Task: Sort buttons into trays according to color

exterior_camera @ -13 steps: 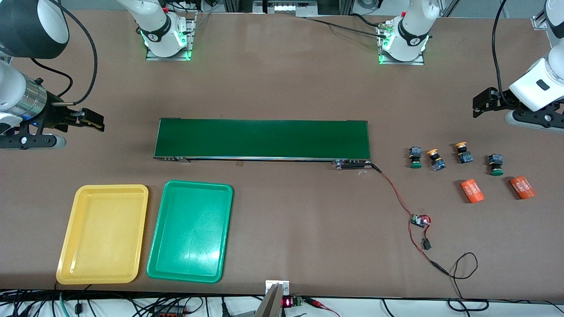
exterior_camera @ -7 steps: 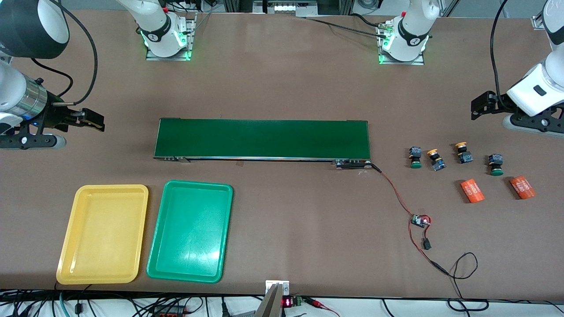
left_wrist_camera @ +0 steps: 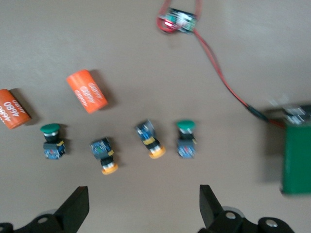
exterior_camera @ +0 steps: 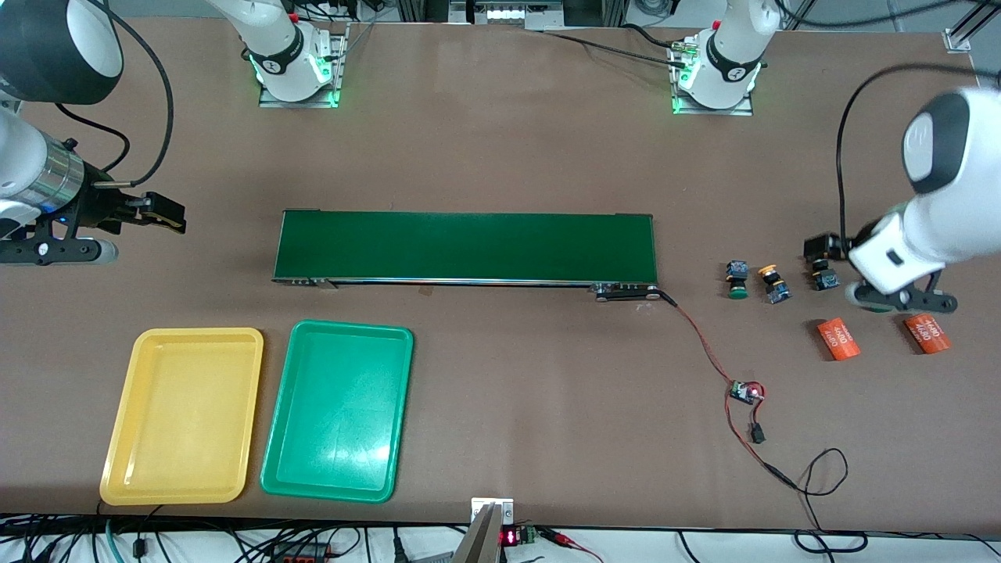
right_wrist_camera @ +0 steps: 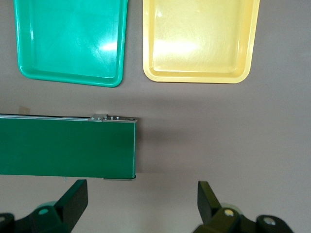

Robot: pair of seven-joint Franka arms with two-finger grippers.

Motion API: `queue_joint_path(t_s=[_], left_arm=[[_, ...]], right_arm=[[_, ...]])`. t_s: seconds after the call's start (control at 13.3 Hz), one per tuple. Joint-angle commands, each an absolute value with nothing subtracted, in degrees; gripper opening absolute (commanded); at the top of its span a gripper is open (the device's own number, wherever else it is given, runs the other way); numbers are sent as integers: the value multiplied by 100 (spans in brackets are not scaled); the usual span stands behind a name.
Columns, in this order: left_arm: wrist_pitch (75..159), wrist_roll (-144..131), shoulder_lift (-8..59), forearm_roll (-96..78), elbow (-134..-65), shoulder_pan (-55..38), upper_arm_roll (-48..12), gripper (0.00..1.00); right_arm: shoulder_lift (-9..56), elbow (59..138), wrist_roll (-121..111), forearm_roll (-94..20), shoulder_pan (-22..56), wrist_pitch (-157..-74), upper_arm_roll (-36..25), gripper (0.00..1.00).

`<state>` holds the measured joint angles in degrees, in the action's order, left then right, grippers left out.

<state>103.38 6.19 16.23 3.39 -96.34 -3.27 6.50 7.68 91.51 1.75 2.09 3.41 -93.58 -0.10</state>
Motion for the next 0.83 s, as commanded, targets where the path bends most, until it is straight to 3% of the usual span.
queue_joint_path(t_s=[0.0, 0.23, 0.75], left_arm=[[10519, 283, 2362, 272, -9010, 78, 668, 100], [10897, 53, 2916, 308, -8851, 368, 668, 100], [12619, 44, 3989, 255, -8938, 791, 633, 100]], right_arm=[[712, 9149, 141, 193, 334, -9290, 9, 100], [721, 9149, 132, 185, 334, -9299, 9, 100], [729, 9141, 123, 167, 404, -9316, 53, 100]])
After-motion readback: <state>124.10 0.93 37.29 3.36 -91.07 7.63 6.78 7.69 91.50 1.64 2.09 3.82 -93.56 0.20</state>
